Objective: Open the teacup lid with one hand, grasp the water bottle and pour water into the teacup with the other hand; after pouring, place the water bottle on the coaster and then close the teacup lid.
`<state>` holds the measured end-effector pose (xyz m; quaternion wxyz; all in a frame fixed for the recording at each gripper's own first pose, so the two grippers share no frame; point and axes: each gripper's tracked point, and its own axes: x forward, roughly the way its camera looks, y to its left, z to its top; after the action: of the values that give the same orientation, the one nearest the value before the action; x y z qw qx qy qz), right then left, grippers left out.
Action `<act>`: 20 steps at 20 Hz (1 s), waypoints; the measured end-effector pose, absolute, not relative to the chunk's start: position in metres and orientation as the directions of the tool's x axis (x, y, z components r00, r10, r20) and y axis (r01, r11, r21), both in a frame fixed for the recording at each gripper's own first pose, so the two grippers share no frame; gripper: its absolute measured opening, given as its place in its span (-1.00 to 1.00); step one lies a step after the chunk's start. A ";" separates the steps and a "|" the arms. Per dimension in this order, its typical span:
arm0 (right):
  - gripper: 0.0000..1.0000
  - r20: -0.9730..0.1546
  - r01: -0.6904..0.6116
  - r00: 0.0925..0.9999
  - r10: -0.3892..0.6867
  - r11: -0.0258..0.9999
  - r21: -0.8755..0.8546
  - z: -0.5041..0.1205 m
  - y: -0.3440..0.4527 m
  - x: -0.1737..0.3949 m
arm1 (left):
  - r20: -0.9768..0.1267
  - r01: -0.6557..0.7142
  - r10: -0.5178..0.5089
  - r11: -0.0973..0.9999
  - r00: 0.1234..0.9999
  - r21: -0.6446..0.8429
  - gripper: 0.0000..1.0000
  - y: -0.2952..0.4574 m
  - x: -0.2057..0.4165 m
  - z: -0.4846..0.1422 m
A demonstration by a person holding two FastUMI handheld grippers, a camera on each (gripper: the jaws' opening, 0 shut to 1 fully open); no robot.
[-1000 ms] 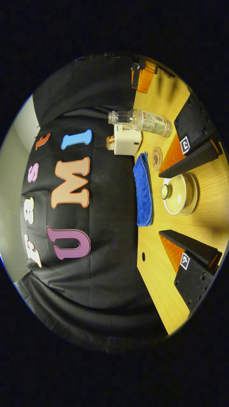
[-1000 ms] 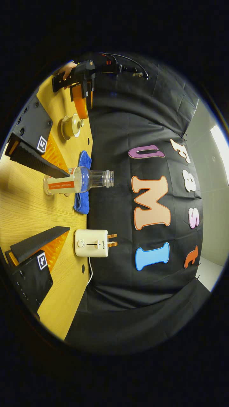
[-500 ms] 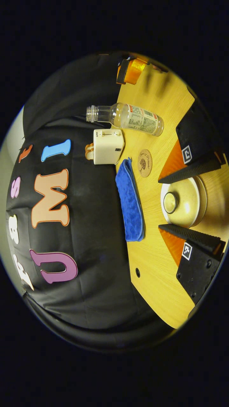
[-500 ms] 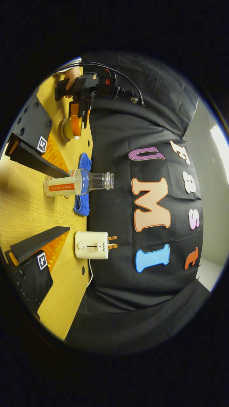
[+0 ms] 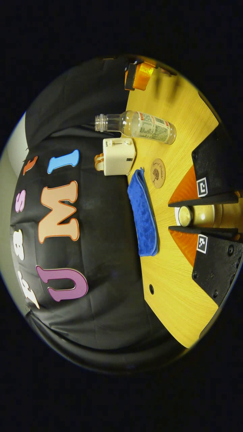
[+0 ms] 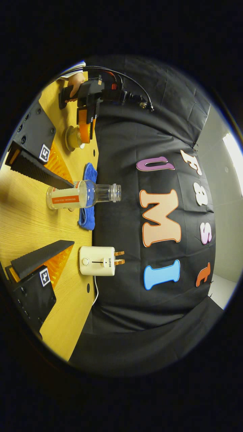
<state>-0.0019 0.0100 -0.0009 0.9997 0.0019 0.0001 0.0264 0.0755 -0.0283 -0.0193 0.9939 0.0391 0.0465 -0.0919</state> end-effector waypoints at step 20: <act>0.92 -0.127 -0.160 0.979 0.160 0.987 0.006 -0.025 0.071 0.090 | 0.037 -0.023 0.023 1.000 0.999 -0.012 -0.51 0.079 0.027 -0.004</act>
<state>0.0903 0.0708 -0.0249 0.9947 -0.0021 0.0634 0.0803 0.0274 0.0786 -0.0036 0.9997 -0.0058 -0.0186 0.0116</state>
